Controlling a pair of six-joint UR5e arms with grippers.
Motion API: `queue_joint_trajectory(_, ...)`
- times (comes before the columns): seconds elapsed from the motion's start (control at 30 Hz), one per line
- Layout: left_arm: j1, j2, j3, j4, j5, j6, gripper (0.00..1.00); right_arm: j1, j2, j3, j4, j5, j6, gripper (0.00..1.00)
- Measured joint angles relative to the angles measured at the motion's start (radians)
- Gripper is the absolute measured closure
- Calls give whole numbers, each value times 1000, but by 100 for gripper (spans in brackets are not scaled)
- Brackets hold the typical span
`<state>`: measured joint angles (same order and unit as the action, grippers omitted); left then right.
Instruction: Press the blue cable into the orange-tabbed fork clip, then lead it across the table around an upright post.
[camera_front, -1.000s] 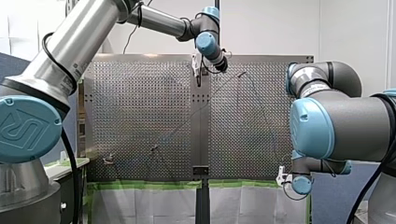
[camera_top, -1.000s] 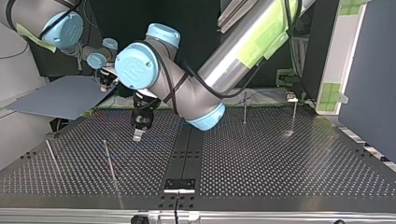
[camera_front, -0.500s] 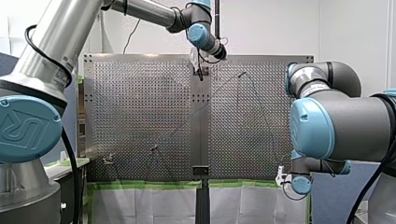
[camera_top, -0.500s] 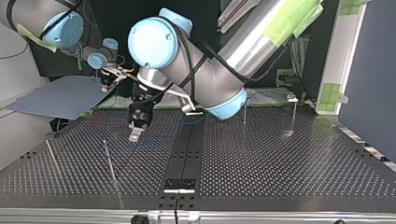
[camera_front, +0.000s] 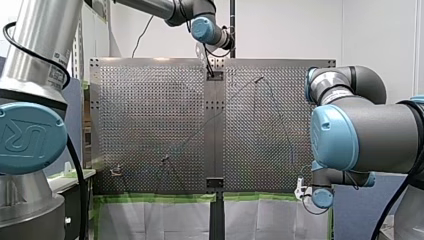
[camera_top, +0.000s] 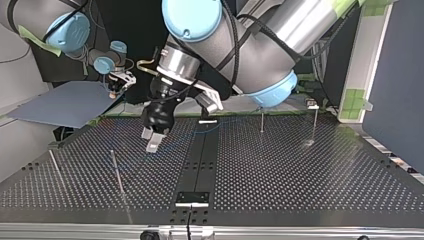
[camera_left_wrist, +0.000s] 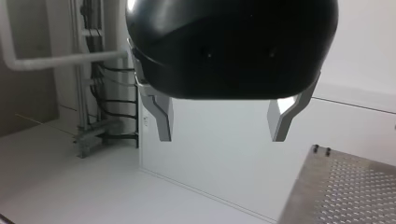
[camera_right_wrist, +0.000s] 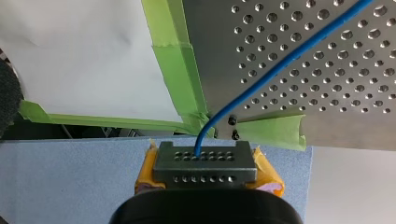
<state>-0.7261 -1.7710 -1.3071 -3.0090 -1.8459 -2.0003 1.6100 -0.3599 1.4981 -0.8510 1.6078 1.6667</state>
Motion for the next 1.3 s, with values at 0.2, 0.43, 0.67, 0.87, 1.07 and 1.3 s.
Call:
queue_joint_trajectory(0.2, 0, 53, -54, 53, -5, 2, 0, 0, 0, 0, 0, 0, -1, 100)
queue_joint_trajectory(0.43, 1, 117, -117, 117, -6, 3, 0, 0, 0, 0, 0, 0, -1, 100)
queue_joint_trajectory(0.67, 1, 137, -185, 184, -6, -5, 0, 2, 0, 0, 0, -1, -1, 100)
queue_joint_trajectory(0.87, 0, 138, -245, 245, -23, -11, 0, 3, 0, 0, 0, -1, 0, 100)
queue_joint_trajectory(1.07, 1, 136, -305, 305, -49, -13, 0, 3, 0, 0, 0, -5, 0, 100)
queue_joint_trajectory(1.3, 0, 135, -374, 374, -111, 0, 0, 3, 0, 0, 0, -9, -1, 100)
